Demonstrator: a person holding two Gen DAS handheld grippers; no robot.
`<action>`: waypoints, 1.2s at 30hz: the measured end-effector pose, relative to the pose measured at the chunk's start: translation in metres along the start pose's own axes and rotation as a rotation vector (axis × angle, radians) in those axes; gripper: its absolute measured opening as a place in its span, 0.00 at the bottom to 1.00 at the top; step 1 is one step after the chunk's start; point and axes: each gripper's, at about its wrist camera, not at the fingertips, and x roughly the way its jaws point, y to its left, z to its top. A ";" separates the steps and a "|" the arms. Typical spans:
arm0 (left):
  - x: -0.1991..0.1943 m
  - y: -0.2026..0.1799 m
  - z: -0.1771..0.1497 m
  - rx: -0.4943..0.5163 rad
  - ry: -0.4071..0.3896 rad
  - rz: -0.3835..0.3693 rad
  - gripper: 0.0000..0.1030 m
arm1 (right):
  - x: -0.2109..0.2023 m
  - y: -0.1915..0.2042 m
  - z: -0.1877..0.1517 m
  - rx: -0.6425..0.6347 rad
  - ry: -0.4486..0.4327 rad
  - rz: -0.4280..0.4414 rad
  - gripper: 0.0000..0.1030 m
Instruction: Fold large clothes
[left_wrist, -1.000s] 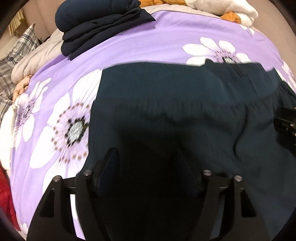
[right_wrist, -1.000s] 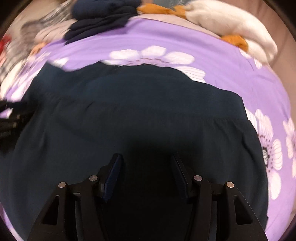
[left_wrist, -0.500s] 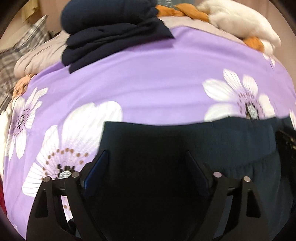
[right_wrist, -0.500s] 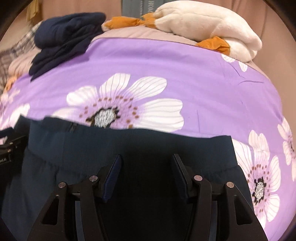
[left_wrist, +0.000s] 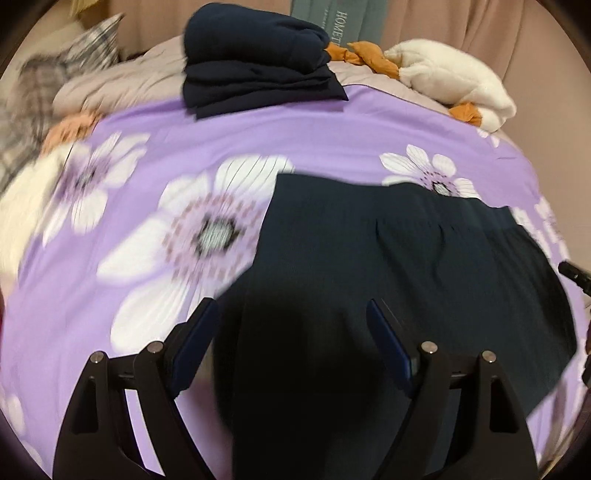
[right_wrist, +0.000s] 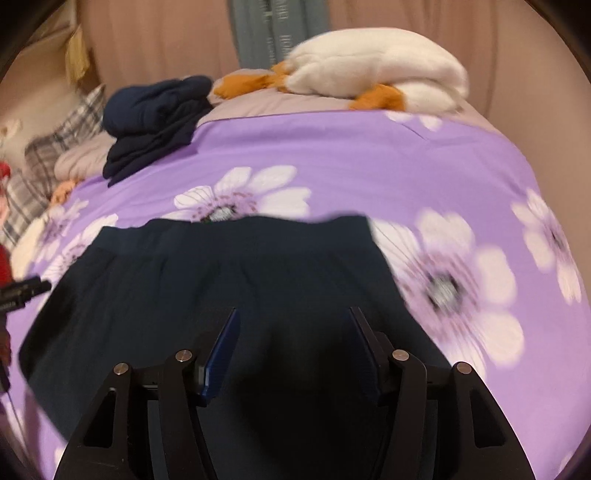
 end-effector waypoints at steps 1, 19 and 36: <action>-0.006 0.007 -0.013 -0.024 0.005 -0.022 0.79 | -0.011 -0.015 -0.012 0.041 -0.006 0.007 0.58; -0.010 0.016 -0.065 -0.189 0.052 -0.186 0.73 | -0.037 -0.074 -0.089 0.183 0.005 0.067 0.55; -0.005 0.015 -0.063 -0.191 0.063 -0.271 0.73 | -0.030 -0.063 -0.084 0.094 -0.034 0.140 0.31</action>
